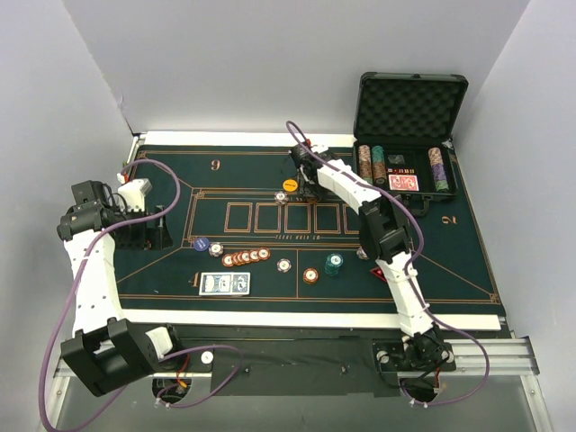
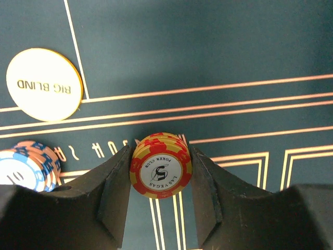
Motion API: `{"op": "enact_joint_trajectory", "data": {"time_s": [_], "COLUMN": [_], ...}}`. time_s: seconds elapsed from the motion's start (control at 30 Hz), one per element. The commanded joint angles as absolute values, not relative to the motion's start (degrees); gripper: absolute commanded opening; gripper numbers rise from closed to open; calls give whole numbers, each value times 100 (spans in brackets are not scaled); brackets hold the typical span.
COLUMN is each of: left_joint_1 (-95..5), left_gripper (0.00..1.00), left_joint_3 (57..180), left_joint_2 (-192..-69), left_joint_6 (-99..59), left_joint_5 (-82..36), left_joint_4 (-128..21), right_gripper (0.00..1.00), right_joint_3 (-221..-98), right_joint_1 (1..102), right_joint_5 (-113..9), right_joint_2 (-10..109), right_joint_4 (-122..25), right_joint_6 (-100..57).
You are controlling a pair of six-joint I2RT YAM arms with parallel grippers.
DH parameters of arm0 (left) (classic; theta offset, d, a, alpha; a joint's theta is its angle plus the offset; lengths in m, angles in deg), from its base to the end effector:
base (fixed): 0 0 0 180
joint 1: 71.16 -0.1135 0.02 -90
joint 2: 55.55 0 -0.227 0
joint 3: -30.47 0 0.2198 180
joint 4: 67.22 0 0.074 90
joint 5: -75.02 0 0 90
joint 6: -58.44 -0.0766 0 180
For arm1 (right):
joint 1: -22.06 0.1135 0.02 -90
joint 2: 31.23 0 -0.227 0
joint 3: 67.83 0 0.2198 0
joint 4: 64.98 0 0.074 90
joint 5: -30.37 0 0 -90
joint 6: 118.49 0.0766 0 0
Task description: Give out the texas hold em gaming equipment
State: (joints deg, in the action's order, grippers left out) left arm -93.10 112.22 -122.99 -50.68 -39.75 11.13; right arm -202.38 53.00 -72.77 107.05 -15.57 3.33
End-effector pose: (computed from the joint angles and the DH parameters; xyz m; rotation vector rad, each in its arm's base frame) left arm 0.2056 0.0482 0.2484 0.0664 2.5560 -0.3187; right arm 0.4360 0.2411 0.1314 0.1138 2.4707 0.1858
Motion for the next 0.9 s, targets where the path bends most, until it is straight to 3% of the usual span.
{"op": "enact_joint_trajectory", "data": {"time_s": [0.0, 0.03, 0.13, 0.27, 0.6, 0.87], "left_joint_1": [-9357, -9349, -9349, -9349, -9384, -9410], "left_gripper": [96, 96, 96, 96, 96, 96], "left_joint_3": [11346, 11346, 11337, 11328, 11354, 11381], "left_joint_2": [-12296, -12296, -12305, -12244, -12068, -12051], "left_joint_6": [-5196, -5187, -5169, -5134, -5072, -4967], "left_joint_5": [-4187, -4178, -4187, -4170, -4055, -4003], "left_joint_4": [954, 954, 971, 971, 1059, 1138], "right_gripper": [38, 39, 57, 70, 73, 72], "right_joint_3": [-20680, -20698, -20628, -20094, -18275, -17376], "right_joint_1": [5291, 5274, 5256, 5291, 6089, 7074], "right_joint_5": [-7176, -7158, -7123, -7210, -7870, -7211], "right_joint_2": [10834, 10877, 10895, 10493, 8525, 8416], "right_joint_4": [-1416, -1416, -1416, -1573, -2100, -2655], "right_joint_6": [236, 262, 298, 324, 649, 1334]}}
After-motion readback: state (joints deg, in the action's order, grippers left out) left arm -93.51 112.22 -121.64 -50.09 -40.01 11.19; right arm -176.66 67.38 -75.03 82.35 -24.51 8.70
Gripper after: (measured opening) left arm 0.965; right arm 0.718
